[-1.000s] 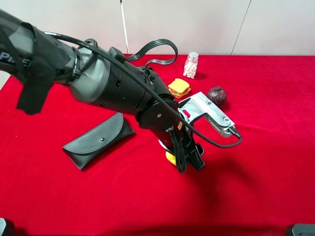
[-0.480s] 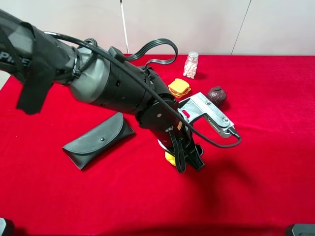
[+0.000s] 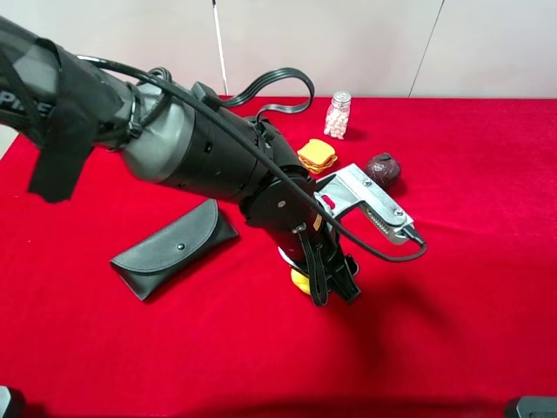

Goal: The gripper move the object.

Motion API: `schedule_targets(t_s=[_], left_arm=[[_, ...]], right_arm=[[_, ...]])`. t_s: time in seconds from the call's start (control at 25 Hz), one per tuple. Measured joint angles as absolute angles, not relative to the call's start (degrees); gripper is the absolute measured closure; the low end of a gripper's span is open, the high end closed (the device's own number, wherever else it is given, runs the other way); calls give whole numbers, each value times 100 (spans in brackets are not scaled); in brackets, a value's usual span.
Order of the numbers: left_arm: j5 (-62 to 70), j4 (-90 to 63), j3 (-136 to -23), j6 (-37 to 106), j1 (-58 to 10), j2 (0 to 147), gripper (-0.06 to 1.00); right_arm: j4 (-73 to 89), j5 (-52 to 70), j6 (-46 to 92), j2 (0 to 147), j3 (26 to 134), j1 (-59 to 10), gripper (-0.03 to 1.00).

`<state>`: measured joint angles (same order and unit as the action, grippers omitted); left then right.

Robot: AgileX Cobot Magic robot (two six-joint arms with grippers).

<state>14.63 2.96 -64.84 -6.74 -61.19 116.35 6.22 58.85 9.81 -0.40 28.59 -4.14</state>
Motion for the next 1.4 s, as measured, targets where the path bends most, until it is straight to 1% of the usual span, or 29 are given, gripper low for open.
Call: schedule_targets(t_s=[0.08, 0.28, 0.4, 0.48, 0.68, 1.0, 1.16, 1.4], left_arm=[[1469, 296, -6484, -674, -6119, 11635, 27], [1537, 265, -6484, -674, -6119, 11630, 11], [1611, 223, -6484, -674, -6119, 11630, 4], [1616, 209, -6484, -674, -6119, 11618, 2], [1666, 228, -6484, -674, -6084, 11298, 0], [2207, 0, -6484, -562, -5679, 9925, -1], [2741, 0, -6484, -563, -5409, 9169, -2], [3958, 0, -6385, -563, -4919, 8278, -2]], right_arm=[[622, 5885, 981, -40, 2859, -414, 27], [622, 5885, 981, -40, 2859, -414, 27], [622, 5885, 981, -40, 2859, -414, 27], [622, 5885, 981, -40, 2859, -414, 27], [622, 5885, 981, -40, 2859, -414, 27], [622, 5885, 981, -40, 2859, -414, 27], [622, 5885, 981, -40, 2859, -414, 27], [622, 5885, 981, -40, 2859, -414, 27]])
